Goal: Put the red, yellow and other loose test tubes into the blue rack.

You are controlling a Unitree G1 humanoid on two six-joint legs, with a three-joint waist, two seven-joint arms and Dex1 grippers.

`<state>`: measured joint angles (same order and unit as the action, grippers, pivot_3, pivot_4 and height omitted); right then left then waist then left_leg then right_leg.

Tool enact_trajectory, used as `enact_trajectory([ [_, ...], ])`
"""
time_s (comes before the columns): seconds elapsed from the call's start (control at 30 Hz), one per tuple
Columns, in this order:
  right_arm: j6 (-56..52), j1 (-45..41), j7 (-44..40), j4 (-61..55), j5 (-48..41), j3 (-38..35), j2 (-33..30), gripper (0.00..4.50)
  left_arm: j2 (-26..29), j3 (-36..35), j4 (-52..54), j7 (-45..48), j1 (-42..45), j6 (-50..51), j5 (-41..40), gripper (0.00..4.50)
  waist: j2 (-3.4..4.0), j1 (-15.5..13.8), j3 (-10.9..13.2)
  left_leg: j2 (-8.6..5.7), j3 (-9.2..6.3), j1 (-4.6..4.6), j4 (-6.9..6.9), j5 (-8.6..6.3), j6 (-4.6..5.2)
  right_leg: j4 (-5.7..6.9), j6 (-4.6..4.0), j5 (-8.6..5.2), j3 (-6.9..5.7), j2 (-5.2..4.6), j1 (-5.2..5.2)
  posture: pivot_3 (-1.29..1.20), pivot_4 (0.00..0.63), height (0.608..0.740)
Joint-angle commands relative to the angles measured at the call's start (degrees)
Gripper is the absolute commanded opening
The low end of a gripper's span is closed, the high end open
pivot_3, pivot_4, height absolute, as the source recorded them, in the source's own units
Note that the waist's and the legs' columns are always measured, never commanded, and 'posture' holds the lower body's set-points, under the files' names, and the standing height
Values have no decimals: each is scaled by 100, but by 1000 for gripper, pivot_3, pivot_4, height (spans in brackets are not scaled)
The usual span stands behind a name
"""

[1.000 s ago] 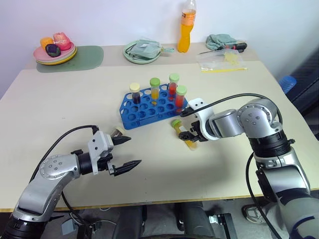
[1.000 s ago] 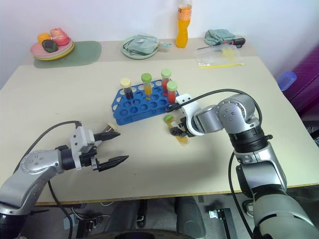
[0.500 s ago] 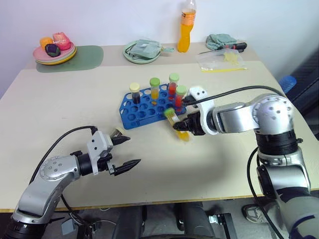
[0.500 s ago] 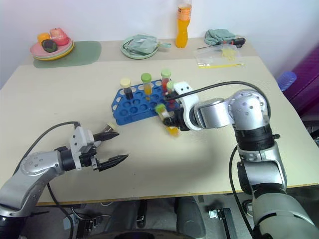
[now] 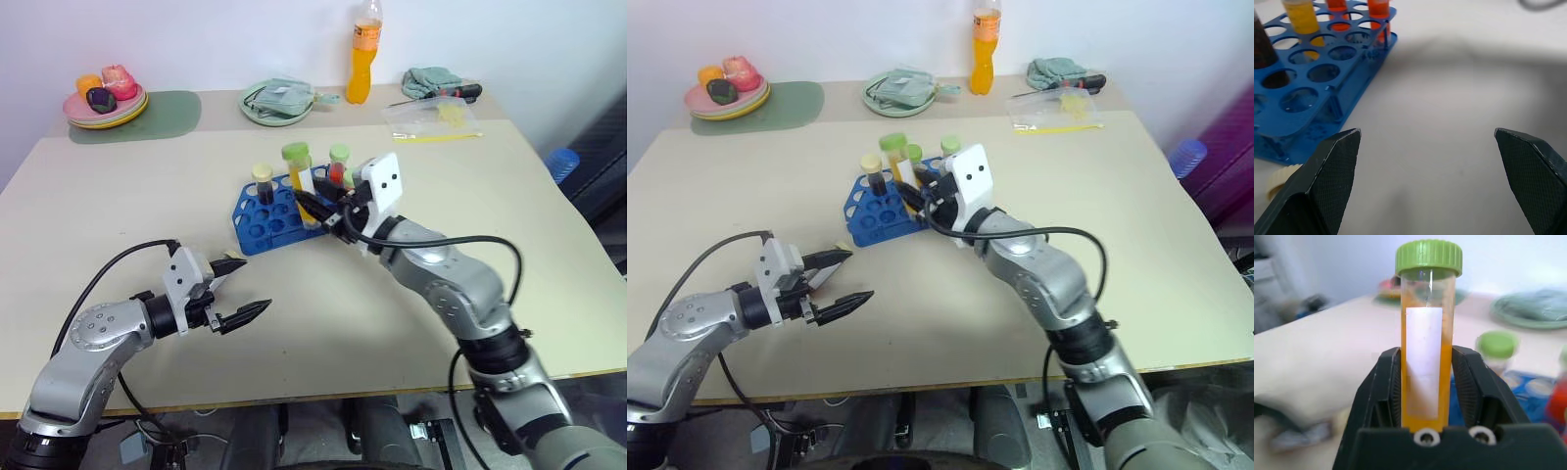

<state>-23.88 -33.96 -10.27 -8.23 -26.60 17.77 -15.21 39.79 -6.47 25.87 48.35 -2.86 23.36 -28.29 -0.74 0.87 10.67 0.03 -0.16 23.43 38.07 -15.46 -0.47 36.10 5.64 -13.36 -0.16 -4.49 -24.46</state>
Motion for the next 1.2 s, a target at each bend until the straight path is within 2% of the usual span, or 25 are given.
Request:
enact_trajectory([
  [0.03, 1328, -209, -134, 957, 832, 3, 528, 1687, -12, -178, 125, -54, -15, -19, -86, 4500, 0, 2, 0, 0, 0, 0, 0, 0, 0, 1, 0, 0, 0, -2, 0, 0, 150, 740],
  [0.2, 2542, -213, -128, 2109, 1538, -200, 991, 1687, -44, -348, 288, -187, -163, 19, -179, 4500, 2, 10, 1, 2, -1, 0, -2, 0, -1, 1, 0, 1, 0, -7, 0, 0, 150, 740],
  [0.47, 3210, -122, -250, 2753, 1929, -521, 1225, 1687, -31, -487, 423, -275, -295, 77, -274, 4500, 4, 20, 2, 3, -4, -3, -4, 2, -5, 4, -2, 0, 1, -10, 0, 0, 150, 740],
  [1.2, 3277, 234, -735, 2745, 2092, -788, 1477, 1687, -12, -466, 365, -241, -164, 89, -289, 4500, 3, 23, 1, 2, -4, -8, -4, 3, -6, 8, -2, 1, 1, -10, 2, 0, 150, 740],
])
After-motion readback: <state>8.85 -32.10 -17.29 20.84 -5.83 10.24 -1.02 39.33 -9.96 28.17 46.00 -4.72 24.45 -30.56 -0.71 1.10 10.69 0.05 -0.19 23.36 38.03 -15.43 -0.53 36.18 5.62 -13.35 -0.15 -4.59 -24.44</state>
